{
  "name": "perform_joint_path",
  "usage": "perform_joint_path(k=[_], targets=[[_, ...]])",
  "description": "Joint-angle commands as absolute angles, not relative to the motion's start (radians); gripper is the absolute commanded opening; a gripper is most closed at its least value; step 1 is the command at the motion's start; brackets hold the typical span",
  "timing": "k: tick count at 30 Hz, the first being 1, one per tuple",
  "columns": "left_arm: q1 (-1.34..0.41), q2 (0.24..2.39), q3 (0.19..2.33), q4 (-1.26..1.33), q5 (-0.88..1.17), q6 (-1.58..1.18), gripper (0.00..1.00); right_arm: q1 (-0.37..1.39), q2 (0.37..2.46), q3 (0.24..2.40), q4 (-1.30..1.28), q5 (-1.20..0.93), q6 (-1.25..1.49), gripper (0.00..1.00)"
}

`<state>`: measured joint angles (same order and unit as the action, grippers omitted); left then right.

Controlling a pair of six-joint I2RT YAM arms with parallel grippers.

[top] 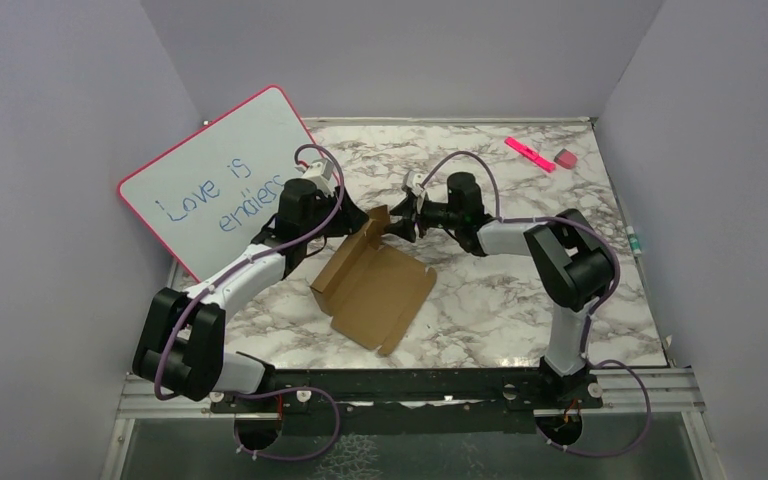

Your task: Fold the paper box

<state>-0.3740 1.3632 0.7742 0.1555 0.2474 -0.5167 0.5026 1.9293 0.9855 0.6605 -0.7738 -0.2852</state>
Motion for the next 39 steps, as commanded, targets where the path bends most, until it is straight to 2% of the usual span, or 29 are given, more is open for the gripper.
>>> perform_joint_path(k=[1, 8, 11, 14, 30, 39], targets=[[-0.368, 1.367, 0.751, 0.188, 0.290, -0.527, 0.47, 0.500, 1.948, 1.023, 0.603, -0.848, -0.309, 0.46], [-0.368, 1.356, 0.721, 0.212, 0.291, -0.538, 0.39, 0.501, 1.915, 0.995, 0.598, -0.843, -0.302, 0.11], [-0.368, 1.356, 0.713, 0.215, 0.281, -0.543, 0.38, 0.500, 1.894, 0.965, 0.605, -0.817, -0.297, 0.04], [-0.368, 1.356, 0.702, 0.225, 0.271, -0.547, 0.37, 0.508, 1.860, 0.918, 0.632, -0.774, -0.275, 0.01], [-0.399, 1.314, 0.662, 0.244, 0.178, -0.558, 0.32, 0.672, 1.738, 0.779, 0.692, -0.348, -0.114, 0.01], [-0.441, 1.237, 0.630, 0.240, 0.063, -0.558, 0.31, 0.729, 1.685, 0.782, 0.641, -0.242, -0.020, 0.01]])
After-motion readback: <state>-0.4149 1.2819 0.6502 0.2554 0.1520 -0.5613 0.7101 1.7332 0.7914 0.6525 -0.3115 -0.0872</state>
